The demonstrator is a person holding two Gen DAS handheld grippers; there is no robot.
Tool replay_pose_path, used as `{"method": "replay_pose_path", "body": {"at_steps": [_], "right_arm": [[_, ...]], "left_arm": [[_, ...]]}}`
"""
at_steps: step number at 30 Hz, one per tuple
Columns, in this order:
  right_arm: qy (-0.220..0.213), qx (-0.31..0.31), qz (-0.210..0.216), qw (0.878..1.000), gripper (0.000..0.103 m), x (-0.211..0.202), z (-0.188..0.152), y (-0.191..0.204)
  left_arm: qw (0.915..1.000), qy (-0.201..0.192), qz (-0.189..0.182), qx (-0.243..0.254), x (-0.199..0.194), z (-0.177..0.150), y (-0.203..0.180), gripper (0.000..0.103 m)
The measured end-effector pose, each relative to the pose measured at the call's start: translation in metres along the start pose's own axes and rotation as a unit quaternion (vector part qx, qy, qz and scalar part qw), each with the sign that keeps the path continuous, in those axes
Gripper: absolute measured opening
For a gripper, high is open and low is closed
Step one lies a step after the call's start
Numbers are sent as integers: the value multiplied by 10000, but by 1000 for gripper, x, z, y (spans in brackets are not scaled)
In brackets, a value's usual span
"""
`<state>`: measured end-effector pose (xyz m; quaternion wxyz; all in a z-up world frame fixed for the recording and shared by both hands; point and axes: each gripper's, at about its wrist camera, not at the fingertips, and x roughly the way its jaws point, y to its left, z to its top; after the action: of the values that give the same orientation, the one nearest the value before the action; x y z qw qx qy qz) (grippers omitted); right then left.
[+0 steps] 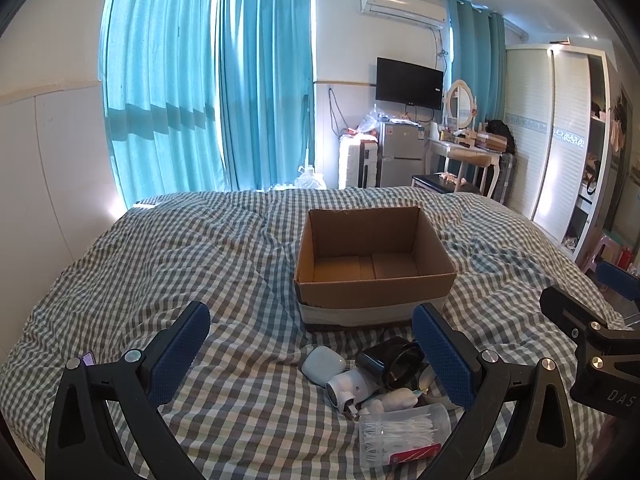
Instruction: Organize objects
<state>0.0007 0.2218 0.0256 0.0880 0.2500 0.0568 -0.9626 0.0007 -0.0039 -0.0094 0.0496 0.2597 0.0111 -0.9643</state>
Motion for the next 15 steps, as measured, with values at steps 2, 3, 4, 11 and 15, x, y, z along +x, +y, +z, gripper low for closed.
{"method": "replay_pose_path", "body": {"at_steps": [2,3,4,11,15], "right_arm": [[-12,0,18,10000,103,-2,0,0],[-23,-3,22,10000,103,-4,1,0],[-29,-13,26,10000,103,-5,2,0],[-94,-48,67,9999,103,-17,6,2],[-102,-95,50,9999,103,-23,7,5]], "left_arm": [[10000,-9,-7,3,-2,1,0,103],[10000,-9,-15,0,-3,1,0,103],[10000,7,-23,-10,-3,2,0,103],[10000,30,-52,-5,-12,6,1,103],[9998,134,-14,120,-13,4,-2,103]]}}
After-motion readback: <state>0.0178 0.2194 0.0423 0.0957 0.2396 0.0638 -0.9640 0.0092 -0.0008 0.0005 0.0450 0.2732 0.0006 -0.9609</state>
